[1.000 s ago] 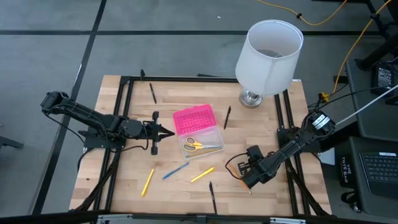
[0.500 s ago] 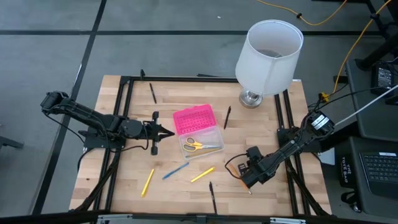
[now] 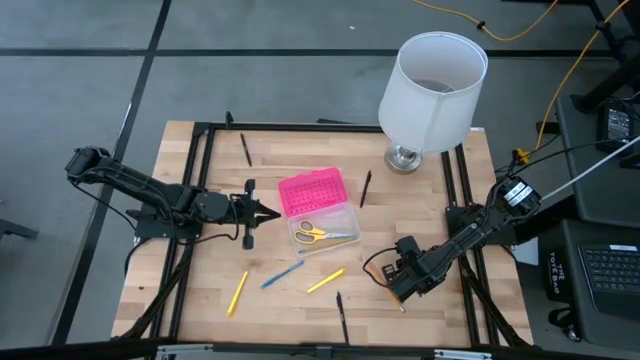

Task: Pick & place school supplies into a supply box
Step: Put the black pen into the pink supply box

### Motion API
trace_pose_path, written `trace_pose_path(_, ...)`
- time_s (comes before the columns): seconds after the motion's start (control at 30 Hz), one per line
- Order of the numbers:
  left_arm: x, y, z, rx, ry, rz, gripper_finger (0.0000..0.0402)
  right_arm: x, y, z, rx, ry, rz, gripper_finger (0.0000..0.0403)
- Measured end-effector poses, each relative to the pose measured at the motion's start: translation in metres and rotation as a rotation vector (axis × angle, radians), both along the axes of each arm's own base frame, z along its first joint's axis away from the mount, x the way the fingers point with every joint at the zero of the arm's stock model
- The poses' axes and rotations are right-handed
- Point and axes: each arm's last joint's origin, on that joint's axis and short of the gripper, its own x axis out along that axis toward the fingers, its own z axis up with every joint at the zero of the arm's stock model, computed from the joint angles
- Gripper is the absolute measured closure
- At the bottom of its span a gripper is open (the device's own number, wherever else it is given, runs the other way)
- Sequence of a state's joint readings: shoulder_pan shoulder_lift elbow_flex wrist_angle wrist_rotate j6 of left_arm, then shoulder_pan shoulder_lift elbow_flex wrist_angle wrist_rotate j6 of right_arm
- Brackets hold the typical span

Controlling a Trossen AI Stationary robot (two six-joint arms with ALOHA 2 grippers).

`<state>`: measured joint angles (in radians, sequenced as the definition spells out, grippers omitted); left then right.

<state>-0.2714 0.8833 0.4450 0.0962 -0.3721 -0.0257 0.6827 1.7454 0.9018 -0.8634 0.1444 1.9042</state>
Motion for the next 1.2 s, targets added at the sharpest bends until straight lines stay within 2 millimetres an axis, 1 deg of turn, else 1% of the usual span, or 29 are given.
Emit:
trace_pose_path(0.13,0.0,0.0,-0.001,-0.015,0.004,0.004,0.0399,-0.002,-0.002,-0.002,-0.009,0.001,0.008,0.0374)
trace_pose_path(0.3,-0.001,-0.001,-0.002,-0.016,0.017,-0.001,0.0401,0.0,-0.001,0.0,-0.026,0.008,0.055,0.0375)
trace_pose_path(0.43,-0.001,-0.002,-0.002,-0.017,0.017,-0.001,0.0397,0.007,0.003,0.012,-0.046,0.047,0.106,0.0371)
trace_pose_path(0.53,-0.001,-0.002,-0.002,-0.017,0.017,-0.001,0.0396,0.011,0.006,0.026,-0.059,0.054,0.154,0.0368)
trace_pose_path(0.77,-0.001,-0.001,-0.002,-0.017,0.016,0.0,0.0401,0.02,0.011,0.041,-0.054,0.032,0.331,0.0375)
trace_pose_path(0.9,-0.001,-0.001,-0.002,-0.023,0.015,0.002,0.0398,0.019,0.007,0.06,-0.046,-0.037,0.424,0.0369)
trace_pose_path(1.07,-0.001,-0.001,-0.002,-0.033,0.013,0.005,0.0396,0.012,-0.01,0.096,-0.141,-0.206,0.536,0.0376)
trace_pose_path(1.2,-0.001,-0.001,-0.002,-0.036,0.013,0.006,0.04,0.008,-0.023,0.11,-0.216,-0.347,0.603,0.0376)
